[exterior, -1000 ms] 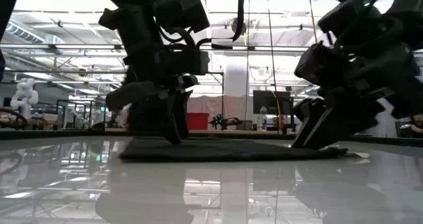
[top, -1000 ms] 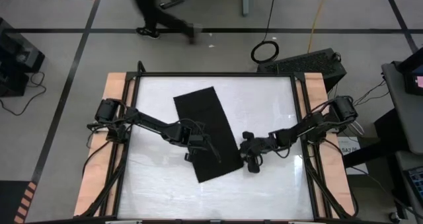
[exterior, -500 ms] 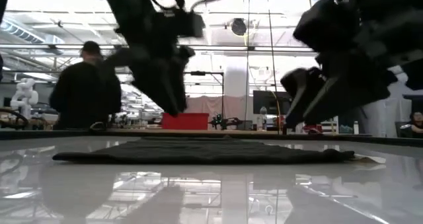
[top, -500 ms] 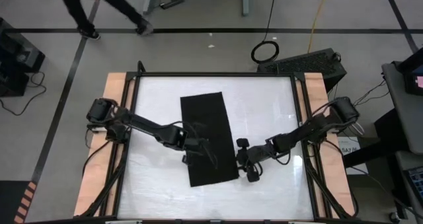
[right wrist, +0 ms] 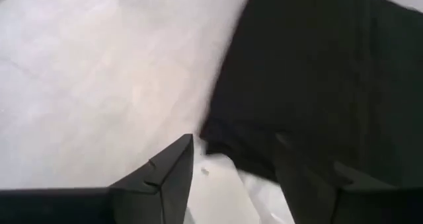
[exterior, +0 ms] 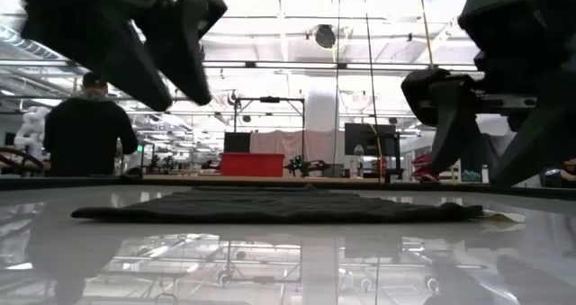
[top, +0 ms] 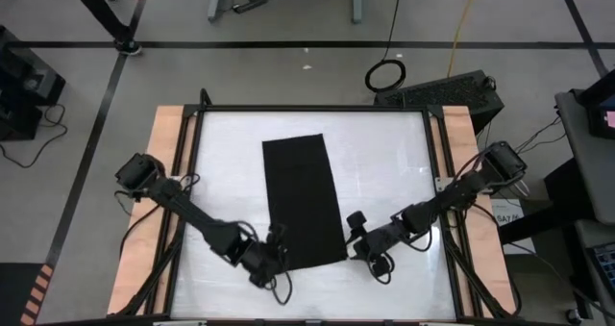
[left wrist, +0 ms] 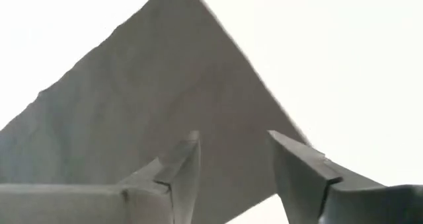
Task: Roll towel
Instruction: Roll the towel
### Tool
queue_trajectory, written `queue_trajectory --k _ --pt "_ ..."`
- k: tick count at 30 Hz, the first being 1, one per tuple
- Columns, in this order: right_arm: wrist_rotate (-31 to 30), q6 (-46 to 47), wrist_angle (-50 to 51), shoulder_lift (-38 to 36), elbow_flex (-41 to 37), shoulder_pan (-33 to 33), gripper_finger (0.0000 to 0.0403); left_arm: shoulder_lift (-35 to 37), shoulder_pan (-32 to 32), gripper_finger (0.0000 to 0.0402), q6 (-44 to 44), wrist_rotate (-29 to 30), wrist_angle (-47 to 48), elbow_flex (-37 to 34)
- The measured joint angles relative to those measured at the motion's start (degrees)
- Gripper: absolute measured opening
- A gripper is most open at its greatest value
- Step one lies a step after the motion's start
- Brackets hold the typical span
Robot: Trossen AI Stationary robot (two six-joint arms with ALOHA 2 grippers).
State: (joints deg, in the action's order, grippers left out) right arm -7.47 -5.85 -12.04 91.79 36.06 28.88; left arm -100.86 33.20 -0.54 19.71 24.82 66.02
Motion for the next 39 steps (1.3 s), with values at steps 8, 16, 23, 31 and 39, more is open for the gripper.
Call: queue_trajectory --k 8,16,23,31,39 --pt "1.2 -0.8 -4.0 1.5 0.0 -0.4 0.0187 -4.1 2.7 0.0232 -5.5 -0.1 -1.4 0.0" --pt "1.7 -1.1 -5.9 3.7 0.0 -0.7 0.0165 -7.0 2.6 0.0233 -6.7 -3.4 -1.6 0.0" --pt "2.0 -1.3 -7.0 4.1 0.0 -0.9 0.0164 -6.3 3.3 0.0233 -8.9 -5.0 -1.7 0.0" --pt "3.2 -1.8 -7.8 4.5 0.0 -1.2 0.0162 -7.1 4.9 0.0233 -11.2 -6.9 -1.1 0.0" --pt "4.7 -1.4 -10.8 9.1 0.1 -3.1 0.0147 -8.3 3.8 0.0225 -11.2 -5.2 0.4 0.0"
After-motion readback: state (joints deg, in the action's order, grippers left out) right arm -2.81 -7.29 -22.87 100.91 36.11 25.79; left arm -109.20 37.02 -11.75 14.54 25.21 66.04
